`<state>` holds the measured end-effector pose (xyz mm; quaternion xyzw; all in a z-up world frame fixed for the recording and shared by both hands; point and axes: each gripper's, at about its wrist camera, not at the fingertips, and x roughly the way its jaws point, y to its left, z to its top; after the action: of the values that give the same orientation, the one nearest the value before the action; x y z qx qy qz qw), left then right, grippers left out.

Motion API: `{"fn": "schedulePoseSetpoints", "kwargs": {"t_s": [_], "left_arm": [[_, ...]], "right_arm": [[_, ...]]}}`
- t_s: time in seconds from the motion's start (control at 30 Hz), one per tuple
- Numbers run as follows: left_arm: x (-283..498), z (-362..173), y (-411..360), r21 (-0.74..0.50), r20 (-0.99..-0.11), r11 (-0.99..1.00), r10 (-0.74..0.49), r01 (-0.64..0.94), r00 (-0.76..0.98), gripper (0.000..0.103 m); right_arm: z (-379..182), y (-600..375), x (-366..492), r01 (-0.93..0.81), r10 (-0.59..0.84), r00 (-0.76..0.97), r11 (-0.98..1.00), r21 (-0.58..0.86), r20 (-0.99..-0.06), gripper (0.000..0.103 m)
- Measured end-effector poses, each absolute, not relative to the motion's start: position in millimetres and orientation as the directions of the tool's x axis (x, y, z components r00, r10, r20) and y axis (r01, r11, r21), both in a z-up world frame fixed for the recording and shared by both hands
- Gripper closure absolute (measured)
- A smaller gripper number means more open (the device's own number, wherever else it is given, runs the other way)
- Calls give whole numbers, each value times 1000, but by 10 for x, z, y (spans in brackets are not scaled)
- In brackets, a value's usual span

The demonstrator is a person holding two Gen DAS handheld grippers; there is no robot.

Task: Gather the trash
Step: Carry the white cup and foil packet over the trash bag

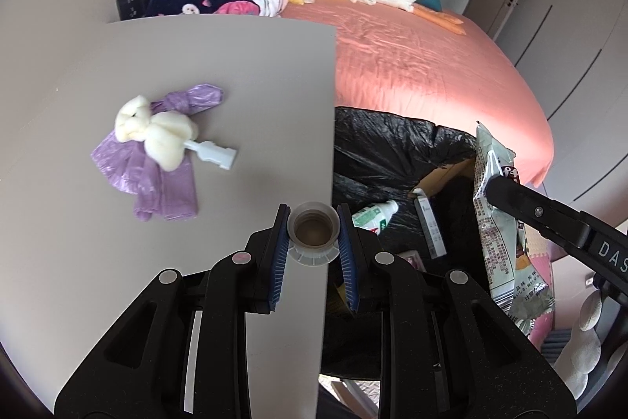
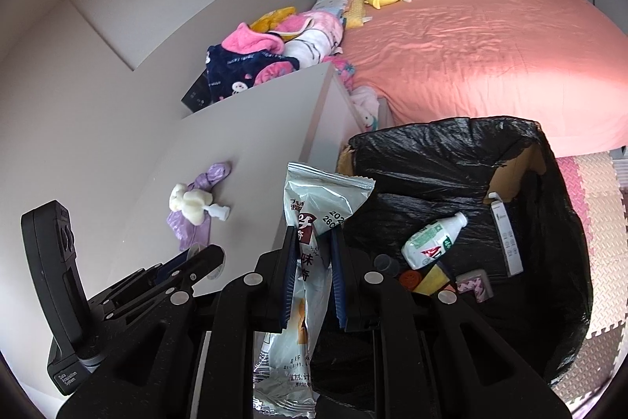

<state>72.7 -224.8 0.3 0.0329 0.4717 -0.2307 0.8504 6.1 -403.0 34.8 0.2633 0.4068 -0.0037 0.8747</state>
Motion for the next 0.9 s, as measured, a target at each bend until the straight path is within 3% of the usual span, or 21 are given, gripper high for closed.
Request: {"fn": "schedulePoseSetpoints", "kwargs": {"t_s": [0.9], "left_arm": [[634, -22, -3024, -162, -828, 813, -421, 560, 371, 79]], "right_arm": [[305, -4818, -154, 348, 98, 693, 822, 450, -714, 85]]}}
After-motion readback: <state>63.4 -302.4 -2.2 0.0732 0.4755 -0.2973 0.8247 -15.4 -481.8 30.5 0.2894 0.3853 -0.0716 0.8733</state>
